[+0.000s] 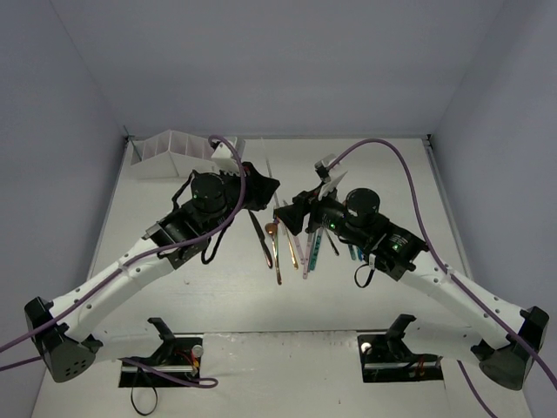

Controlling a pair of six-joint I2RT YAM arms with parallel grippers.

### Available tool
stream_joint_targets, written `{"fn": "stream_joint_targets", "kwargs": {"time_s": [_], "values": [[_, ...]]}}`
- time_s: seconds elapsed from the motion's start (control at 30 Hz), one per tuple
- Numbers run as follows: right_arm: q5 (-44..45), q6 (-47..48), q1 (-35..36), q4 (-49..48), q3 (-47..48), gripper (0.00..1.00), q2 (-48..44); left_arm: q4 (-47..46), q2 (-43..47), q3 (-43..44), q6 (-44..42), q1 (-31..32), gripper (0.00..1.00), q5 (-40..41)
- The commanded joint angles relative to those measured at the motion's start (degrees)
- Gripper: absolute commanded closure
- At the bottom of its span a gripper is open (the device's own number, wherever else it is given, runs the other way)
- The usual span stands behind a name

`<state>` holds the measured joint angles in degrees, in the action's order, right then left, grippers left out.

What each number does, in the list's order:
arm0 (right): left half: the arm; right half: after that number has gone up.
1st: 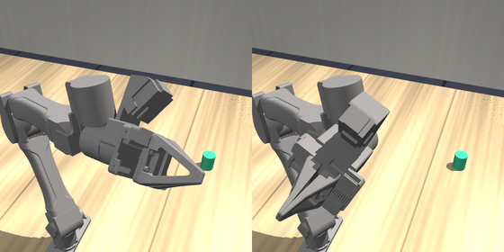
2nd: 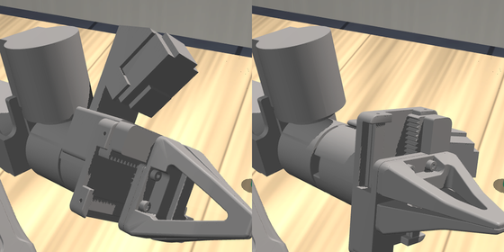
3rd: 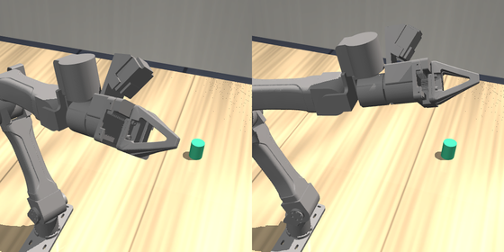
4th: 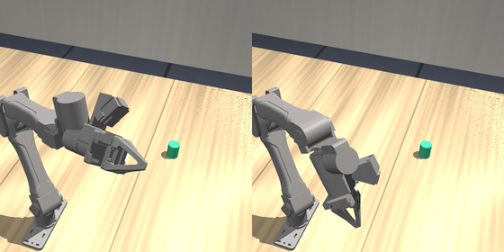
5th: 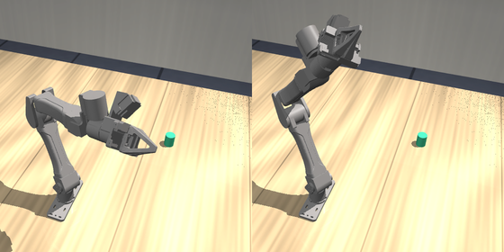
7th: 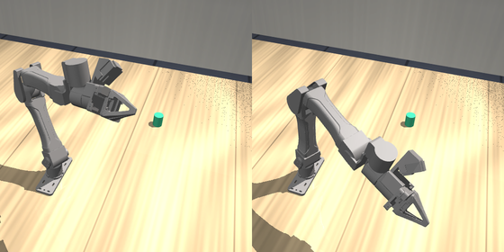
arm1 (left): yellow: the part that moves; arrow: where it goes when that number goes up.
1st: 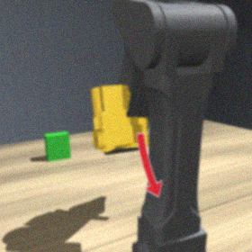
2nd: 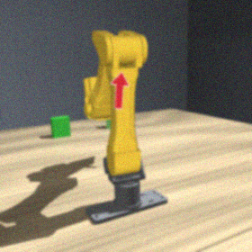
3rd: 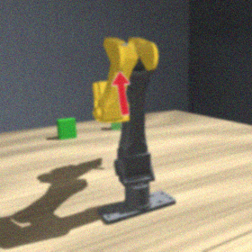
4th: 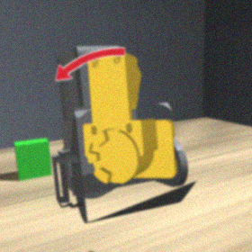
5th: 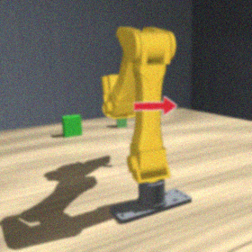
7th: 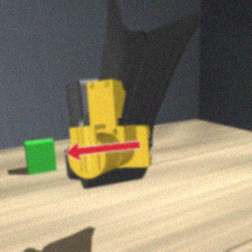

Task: Sort the eating utensils into containers

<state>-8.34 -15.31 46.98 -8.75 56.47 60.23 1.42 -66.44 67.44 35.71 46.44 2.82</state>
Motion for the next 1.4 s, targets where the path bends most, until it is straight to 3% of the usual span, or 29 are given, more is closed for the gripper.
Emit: {"fn": "stream_joint_targets", "kwargs": {"time_s": [0.0, 0.1, 0.23, 0.3, 0.43, 0.63, 0.73, 1.1, 1.37], "values": [[4.2, 1.3, 0.3, -5.2, 0.8, 0.36, -2.5, 2.1, 3.8, 3.0, -6.9, -1.0, 1.00, 6.9], [8.5, 2.5, 0.1, -4.3, -1.0, 0.21, -4.0, 6.9, 5.5, 4.3, -13.2, -6.2, 1.00, 9.2], [14.6, 3.8, -0.2, -2.0, -3.1, 0.09, -5.1, 8.7, 4.9, 5.6, -19.6, -16.4, 1.00, 5.9], [15.5, 4.2, -0.3, -1.0, -4.2, 0.08, -5.2, 8.6, 3.0, 7.9, -23.1, -26.5, 1.00, 3.0], [15.2, 4.0, -0.3, 1.5, -5.4, 0.07, -5.4, 4.6, -4.4, 13.5, -31.1, -39.7, 1.00, 0.6], [12.6, 4.0, -0.3, 2.7, -7.2, 0.08, -6.4, -8.0, -19.5, 20.5, -33.7, -52.3, 1.00, -1.9], [12.9, 5.3, -0.4, 3.1, -8.6, 0.07, -6.7, -13.1, -27.8, 25.8, -35.3, -54.9, 1.00, -2.4], [12.9, 4.1, -1.1, 3.4, -14.1, 0.04, -4.8, -17.3, -56.0, 49.1, -35.3, -58.3, 1.00, -5.4], [10.7, 2.8, -1.9, 3.7, -14.5, 0.04, -1.9, -19.8, -62.8, 51.3, -37.4, -58.9, 1.00, -4.5]]}}
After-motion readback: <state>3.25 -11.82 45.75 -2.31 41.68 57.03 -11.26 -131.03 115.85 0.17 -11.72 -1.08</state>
